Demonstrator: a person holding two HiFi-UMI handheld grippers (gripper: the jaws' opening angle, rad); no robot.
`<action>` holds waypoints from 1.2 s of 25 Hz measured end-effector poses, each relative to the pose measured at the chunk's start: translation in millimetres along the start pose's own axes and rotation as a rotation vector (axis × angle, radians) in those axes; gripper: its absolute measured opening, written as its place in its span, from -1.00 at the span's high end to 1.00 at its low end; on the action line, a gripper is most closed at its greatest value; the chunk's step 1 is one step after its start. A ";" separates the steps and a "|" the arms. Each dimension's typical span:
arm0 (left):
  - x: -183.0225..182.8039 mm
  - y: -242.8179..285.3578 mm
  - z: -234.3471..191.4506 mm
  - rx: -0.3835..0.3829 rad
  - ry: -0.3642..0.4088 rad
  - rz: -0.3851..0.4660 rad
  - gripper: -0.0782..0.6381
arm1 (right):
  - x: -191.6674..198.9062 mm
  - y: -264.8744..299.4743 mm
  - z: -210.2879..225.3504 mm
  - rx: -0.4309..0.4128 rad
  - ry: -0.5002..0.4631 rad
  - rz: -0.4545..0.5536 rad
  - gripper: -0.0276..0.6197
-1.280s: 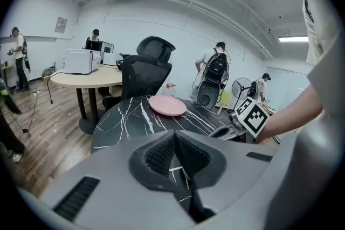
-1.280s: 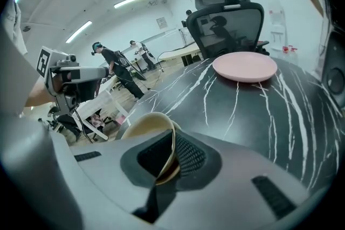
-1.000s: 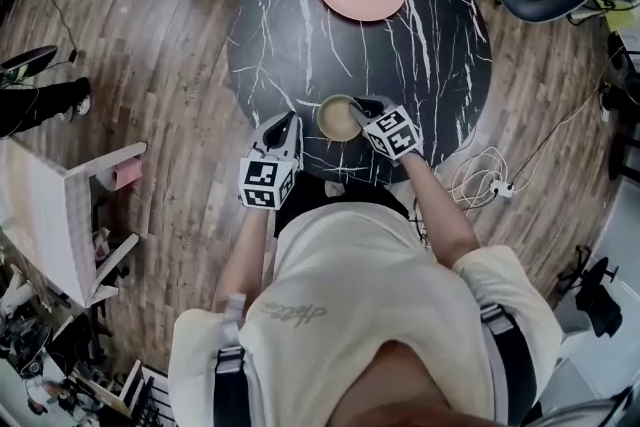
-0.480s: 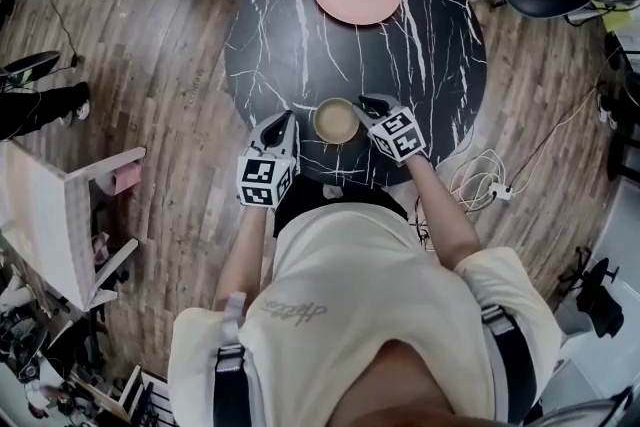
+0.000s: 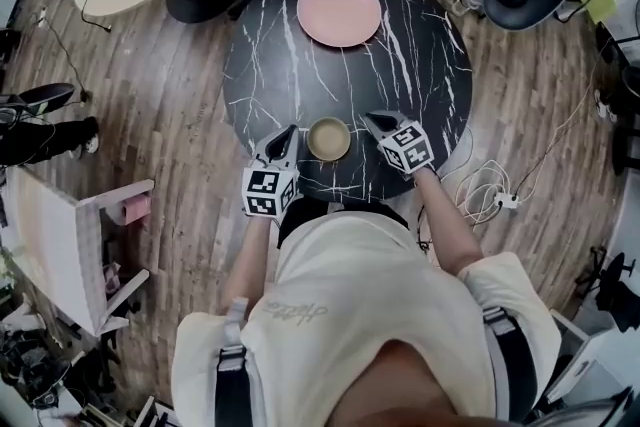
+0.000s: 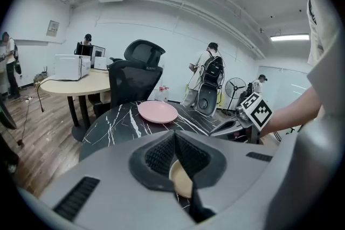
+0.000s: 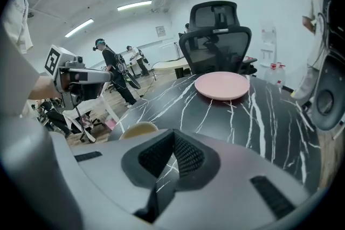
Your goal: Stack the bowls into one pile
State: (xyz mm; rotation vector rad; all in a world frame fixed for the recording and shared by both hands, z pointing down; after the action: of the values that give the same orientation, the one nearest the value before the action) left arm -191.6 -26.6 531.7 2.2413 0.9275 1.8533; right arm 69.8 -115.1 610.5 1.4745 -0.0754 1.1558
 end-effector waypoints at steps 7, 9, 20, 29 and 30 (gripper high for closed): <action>-19.9 -0.7 13.3 0.025 0.066 0.020 0.73 | -6.4 -26.6 11.5 0.042 0.005 0.068 0.89; -25.4 -1.7 15.8 0.033 0.077 0.028 0.73 | -10.8 -35.6 11.4 0.052 0.012 0.098 0.89; -62.0 -4.0 15.2 0.091 -0.077 0.128 0.73 | -55.5 -96.6 11.8 0.077 0.011 0.303 0.89; -126.7 -14.6 6.6 0.115 -0.025 0.251 0.73 | -120.5 -138.2 4.6 0.102 -0.082 0.429 0.89; -134.8 -15.7 5.6 0.119 -0.024 0.268 0.73 | -126.2 -141.5 3.8 0.107 -0.092 0.444 0.89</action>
State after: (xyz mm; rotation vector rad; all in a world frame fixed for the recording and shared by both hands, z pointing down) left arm -203.4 -79.5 407.1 2.5644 0.7861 1.9139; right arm 97.4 -145.0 425.3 1.6552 -0.4278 1.4623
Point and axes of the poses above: the fingertips, and each gripper's own axes: y forward along the fingers, z to its right, x out of its underside, the point moved 9 cm from there along -y, backward along the fingers, and after that the axes turned 2 degrees about -z, right-handed, at the moved point
